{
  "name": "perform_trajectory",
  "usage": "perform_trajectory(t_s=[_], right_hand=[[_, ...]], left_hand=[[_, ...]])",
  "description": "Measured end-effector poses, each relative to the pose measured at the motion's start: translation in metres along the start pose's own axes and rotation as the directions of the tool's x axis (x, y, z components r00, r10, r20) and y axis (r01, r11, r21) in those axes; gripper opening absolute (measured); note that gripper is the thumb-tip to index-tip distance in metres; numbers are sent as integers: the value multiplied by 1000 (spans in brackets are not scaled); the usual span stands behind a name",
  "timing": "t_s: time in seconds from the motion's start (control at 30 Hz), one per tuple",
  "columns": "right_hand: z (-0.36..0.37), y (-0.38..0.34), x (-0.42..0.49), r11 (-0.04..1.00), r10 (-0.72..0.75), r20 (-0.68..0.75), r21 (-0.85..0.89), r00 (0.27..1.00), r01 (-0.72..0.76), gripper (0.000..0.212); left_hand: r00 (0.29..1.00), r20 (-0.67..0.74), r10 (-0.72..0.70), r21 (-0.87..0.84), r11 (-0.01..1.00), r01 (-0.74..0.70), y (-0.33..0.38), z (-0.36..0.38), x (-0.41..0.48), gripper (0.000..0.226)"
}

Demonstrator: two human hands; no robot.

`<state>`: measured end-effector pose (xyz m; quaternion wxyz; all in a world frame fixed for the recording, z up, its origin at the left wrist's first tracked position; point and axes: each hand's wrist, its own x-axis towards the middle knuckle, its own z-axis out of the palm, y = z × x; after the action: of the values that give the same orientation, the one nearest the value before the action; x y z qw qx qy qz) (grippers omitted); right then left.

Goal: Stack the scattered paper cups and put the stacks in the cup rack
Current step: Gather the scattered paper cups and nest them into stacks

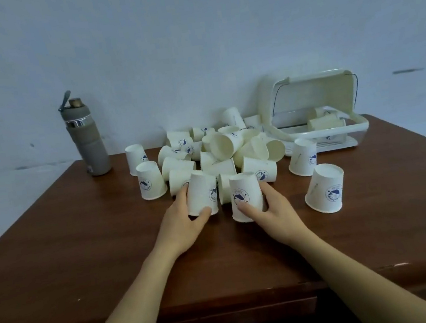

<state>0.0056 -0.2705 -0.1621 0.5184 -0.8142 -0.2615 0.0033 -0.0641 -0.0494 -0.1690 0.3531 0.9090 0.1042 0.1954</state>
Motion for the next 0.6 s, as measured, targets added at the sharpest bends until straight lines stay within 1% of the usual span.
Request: perform_trajectory(t_s=[0.07, 0.17, 0.3, 0.4, 0.47, 0.53, 0.6], right_hand=[[0, 2, 2, 999, -8, -12, 33, 1000, 9, 33], [-1, 0, 2, 999, -22, -23, 46, 999, 23, 33], [-1, 3, 3, 997, -13, -23, 79, 1000, 14, 38], [-1, 1, 2, 995, 14, -19, 100, 1000, -12, 49], [-1, 2, 0, 987, 53, -43, 156, 998, -45, 54], [-3, 1, -1, 975, 83, -90, 212, 992, -62, 55], [-5, -1, 0, 967, 82, -120, 250, 989, -50, 50]], left_hand=[[998, -62, 21, -69, 997, -25, -1, -2, 0, 67], [992, -125, 31, -139, 989, -48, 0, -8, -2, 61], [989, -146, -26, -226, 974, -7, -4, -10, -2, 52], [984, -141, -108, -316, 947, 59, -4, -10, -2, 55], [978, -140, -154, -386, 918, 89, -4, -10, -3, 59], [972, -142, -190, -430, 896, 112, -4, -11, -3, 66], [969, -141, -204, -471, 874, 116, -6, -12, -3, 69]])
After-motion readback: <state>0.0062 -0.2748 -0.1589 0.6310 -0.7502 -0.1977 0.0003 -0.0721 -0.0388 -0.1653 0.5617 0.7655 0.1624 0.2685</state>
